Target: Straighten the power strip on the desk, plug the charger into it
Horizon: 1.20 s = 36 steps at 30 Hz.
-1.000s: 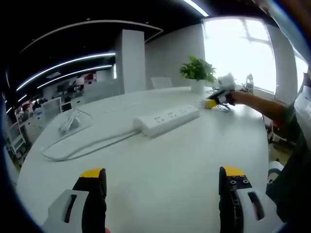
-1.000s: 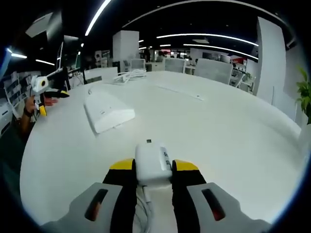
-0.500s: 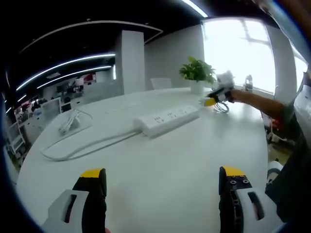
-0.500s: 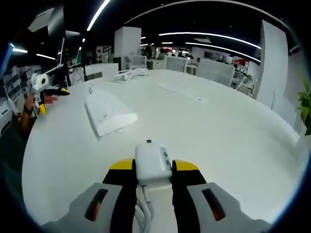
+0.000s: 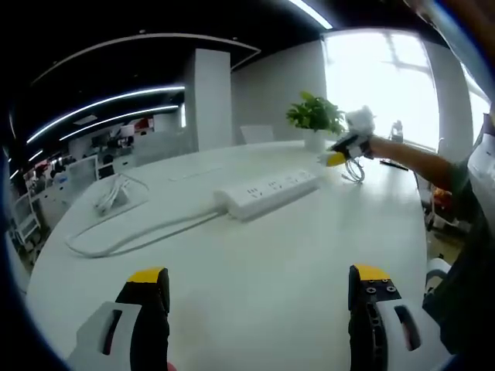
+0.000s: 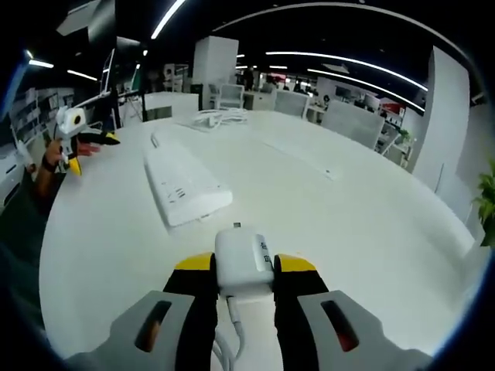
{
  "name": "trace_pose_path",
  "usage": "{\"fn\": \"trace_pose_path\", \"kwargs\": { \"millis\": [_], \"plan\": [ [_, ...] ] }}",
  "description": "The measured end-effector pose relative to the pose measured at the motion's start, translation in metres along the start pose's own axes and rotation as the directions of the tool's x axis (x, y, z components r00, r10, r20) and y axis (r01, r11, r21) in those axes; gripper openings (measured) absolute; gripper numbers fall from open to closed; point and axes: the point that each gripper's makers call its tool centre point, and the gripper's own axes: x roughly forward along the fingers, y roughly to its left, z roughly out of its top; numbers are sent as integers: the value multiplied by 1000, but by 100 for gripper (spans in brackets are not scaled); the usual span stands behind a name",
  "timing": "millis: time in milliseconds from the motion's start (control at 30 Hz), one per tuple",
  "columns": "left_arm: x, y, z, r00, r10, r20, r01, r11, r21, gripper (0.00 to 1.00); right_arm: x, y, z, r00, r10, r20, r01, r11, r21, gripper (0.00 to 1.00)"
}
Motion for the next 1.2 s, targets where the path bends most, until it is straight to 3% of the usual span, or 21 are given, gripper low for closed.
{"fn": "trace_pose_path", "kwargs": {
  "millis": [633,1200],
  "plan": [
    [1,3,7,1000,-4,12,4,1000,6,99,9,13,19,999,34,-39,-37,996,-83,26],
    [1,5,3,1000,-5,12,5,1000,2,99,21,27,26,995,62,-83,-74,986,-148,26]
  ]
}}
